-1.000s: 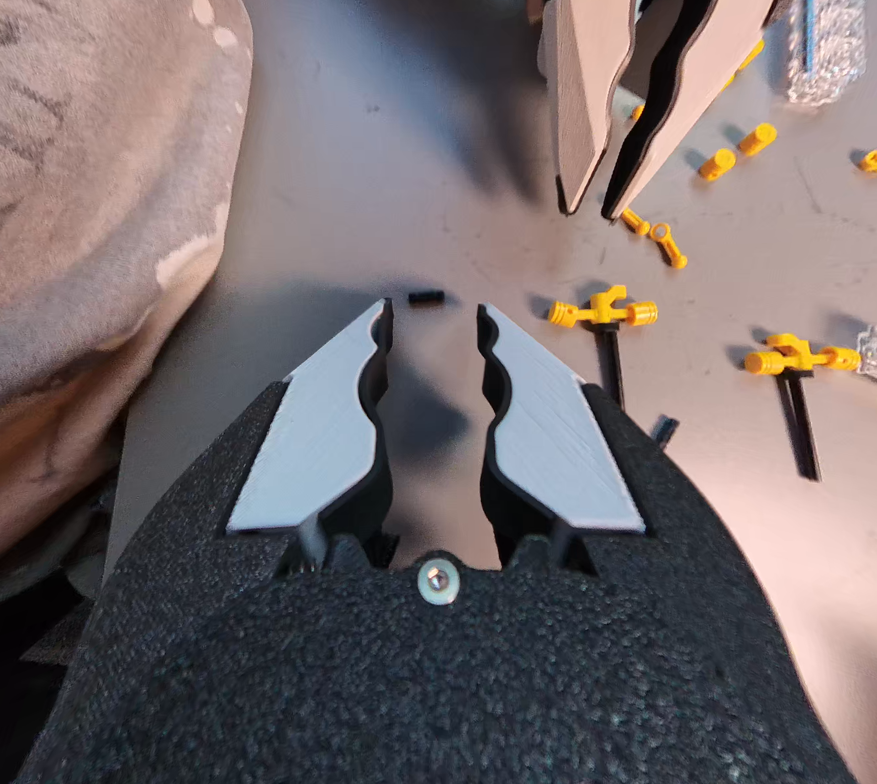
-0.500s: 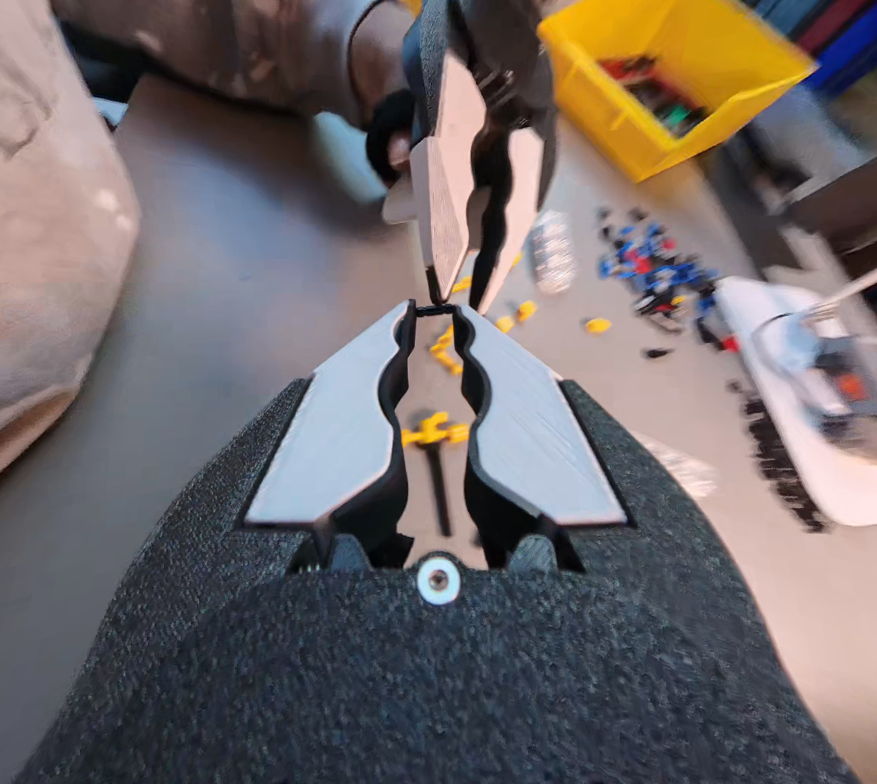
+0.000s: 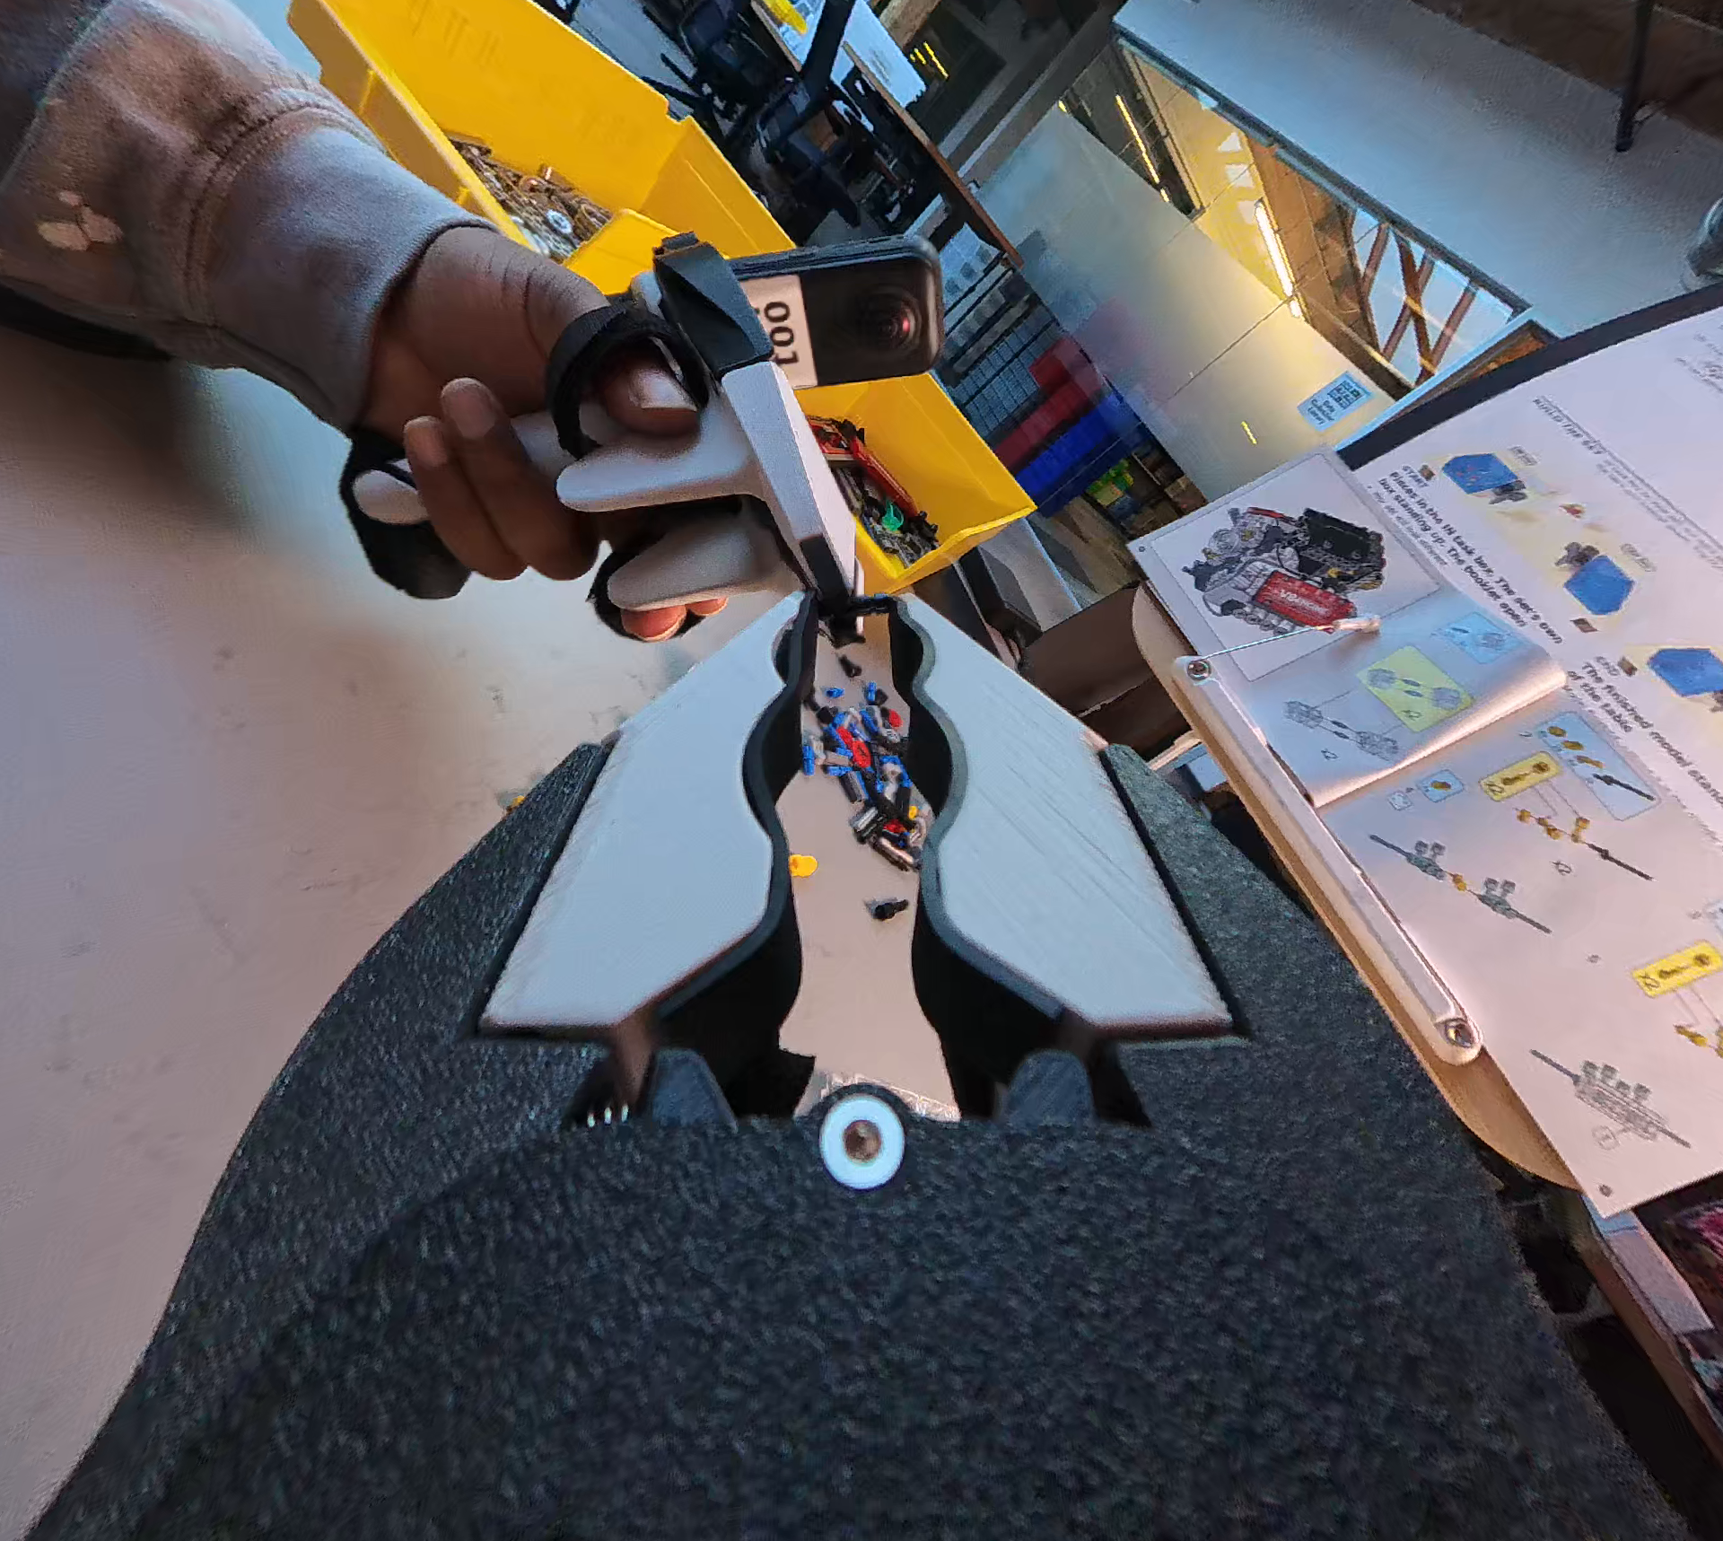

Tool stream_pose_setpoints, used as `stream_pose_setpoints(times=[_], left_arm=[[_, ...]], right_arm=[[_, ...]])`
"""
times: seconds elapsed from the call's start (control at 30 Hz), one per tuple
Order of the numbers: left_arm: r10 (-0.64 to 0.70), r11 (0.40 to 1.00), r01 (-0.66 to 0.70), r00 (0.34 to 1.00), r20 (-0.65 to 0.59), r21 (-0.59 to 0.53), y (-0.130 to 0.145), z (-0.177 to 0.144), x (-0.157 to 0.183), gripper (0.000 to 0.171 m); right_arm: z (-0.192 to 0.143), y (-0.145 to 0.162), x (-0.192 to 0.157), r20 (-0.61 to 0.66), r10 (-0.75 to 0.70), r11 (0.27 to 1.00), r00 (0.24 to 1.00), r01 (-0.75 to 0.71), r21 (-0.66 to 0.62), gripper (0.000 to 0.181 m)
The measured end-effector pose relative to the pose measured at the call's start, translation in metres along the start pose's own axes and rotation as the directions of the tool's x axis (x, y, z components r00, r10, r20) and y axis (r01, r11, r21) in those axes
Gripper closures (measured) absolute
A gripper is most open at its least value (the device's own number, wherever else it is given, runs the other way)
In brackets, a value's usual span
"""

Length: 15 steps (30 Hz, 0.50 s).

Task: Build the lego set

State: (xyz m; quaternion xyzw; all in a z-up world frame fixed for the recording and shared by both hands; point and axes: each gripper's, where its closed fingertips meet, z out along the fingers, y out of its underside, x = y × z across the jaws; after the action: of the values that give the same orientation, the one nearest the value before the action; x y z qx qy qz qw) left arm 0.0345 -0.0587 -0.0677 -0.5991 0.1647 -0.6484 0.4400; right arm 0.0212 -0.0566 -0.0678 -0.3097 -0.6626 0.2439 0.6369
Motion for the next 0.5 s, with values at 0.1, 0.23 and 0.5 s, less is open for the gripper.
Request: stream_pose_setpoints(times=[0.1, 0.23, 0.5], left_arm=[[0.085, 0.991, -0.080, 0.996, 0.038, -0.105, 0.010, -0.002, -0.003, 0.168], [0.298, 0.898, -0.239, 0.948, 0.112, -0.369, 0.040, -0.006, -0.014, 0.167], [0.283, 0.815, -0.224, 0.959, 0.030, -0.534, 0.078, -0.005, -0.010, 0.167]], right_arm=[[-0.003, 0.002, -0.011, 0.105, 0.060, 0.998, 0.993, -0.060, 0.004, 0.165], [-0.014, 0.011, -0.031, 0.356, 0.164, 0.986, 0.920, -0.151, -0.064, 0.164], [-0.024, 0.021, -0.074, 0.616, 0.039, 0.993, 0.787, 0.040, -0.114, 0.171]])
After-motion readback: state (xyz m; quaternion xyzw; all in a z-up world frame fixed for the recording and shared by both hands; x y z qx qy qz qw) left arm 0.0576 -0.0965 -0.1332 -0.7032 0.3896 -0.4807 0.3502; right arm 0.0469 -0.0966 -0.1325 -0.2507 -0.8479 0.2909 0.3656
